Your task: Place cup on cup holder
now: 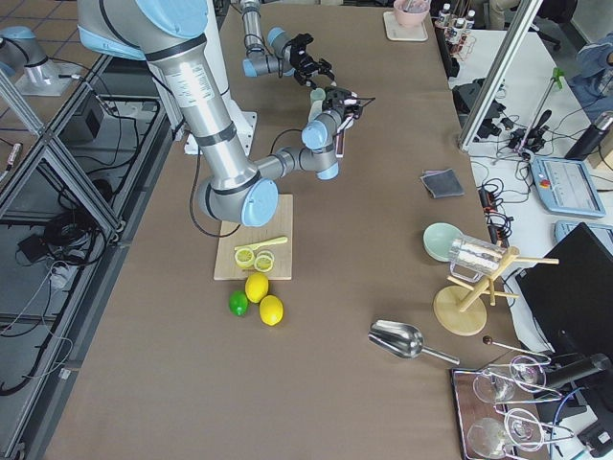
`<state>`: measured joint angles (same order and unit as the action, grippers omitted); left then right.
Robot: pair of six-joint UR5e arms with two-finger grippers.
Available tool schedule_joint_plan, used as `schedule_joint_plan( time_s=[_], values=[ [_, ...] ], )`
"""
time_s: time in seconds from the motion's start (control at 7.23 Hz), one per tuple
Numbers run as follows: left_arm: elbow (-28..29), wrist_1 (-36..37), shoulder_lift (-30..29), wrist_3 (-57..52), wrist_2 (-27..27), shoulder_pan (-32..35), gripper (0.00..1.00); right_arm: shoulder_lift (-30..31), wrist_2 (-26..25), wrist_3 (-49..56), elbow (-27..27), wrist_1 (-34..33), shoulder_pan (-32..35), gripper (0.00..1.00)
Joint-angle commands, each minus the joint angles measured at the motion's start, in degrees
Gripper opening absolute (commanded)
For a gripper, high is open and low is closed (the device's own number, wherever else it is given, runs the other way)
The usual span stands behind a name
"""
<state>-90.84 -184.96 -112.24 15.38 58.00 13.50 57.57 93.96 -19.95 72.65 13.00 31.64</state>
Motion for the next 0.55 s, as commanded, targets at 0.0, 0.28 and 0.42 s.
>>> schedule_joint_plan(
  time_s=[0.0, 0.28, 0.42],
  values=[
    [0.2, -0.6, 0.0, 0.0, 0.2, 0.1, 0.98, 0.1, 0.0, 0.0, 0.0, 0.0, 0.0, 0.6],
    [-3.7, 0.4, 0.3, 0.1, 0.7, 0.5, 0.98, 0.1, 0.1, 0.0, 0.0, 0.0, 0.0, 0.69],
    [-4.8, 2.7, 0.5, 0.1, 1.6, 1.7, 0.98, 0.2, 0.1, 0.0, 0.0, -0.1, 0.0, 0.73]
  ],
)
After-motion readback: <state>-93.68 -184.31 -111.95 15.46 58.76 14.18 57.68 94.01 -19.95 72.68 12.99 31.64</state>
